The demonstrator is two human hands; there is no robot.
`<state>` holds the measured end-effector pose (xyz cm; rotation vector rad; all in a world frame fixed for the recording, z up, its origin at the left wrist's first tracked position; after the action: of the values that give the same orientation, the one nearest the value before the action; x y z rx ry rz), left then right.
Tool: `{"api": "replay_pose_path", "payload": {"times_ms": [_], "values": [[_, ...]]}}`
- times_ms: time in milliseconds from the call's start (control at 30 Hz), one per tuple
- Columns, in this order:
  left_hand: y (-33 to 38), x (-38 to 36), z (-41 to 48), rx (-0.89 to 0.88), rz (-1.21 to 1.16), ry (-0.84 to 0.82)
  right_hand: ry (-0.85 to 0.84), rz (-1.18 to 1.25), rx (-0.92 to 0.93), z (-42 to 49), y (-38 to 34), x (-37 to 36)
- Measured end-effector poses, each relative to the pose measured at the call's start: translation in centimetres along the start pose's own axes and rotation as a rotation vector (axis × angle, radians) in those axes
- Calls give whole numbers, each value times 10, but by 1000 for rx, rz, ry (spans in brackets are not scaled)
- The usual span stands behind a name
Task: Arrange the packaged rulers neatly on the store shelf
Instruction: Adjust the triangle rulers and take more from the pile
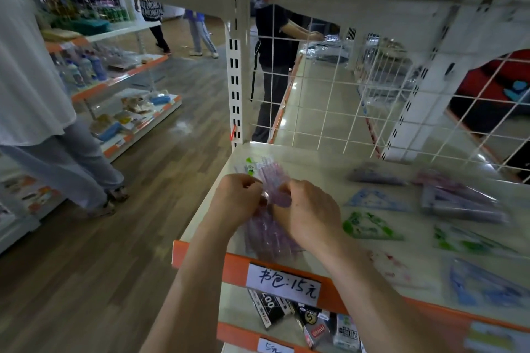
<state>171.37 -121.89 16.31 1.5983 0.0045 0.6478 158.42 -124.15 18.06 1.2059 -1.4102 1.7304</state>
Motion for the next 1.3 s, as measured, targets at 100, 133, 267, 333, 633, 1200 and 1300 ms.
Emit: {"api": "replay_pose_path", "payload": {"times_ms": [100,133,267,333,633,1200,1300], "values": [[3,-3,-1,17,-74,-34,-2,51,-9,3,3,-2],[4,-4,-2,26,-92,-46,-1,59,-7,3,4,-1],[7,-6,-3,23,-117,-75,66,54,23,0,5,4],[7,-4,-3,4,-89,-61,97,50,49,-4,4,4],[1,4,-5,10,11,-8,12,-101,22,-14,1,1],[-5,18,-8,0,7,45,-109,-288,-14,-18,-17,2],[-5,19,-9,-7,3,36,-122,-339,-9,-12,-20,2]]}}
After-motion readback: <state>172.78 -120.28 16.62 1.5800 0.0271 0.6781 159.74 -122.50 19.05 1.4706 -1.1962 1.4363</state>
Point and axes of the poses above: each hand's wrist, its own z-axis towards the middle knuckle, its own x-axis out of the back of the hand, y = z × x, the point moved 4 cm from there along z, towards the middle knuckle, and after that the axes turned 8 degrees about -x, right-handed, at the moved point
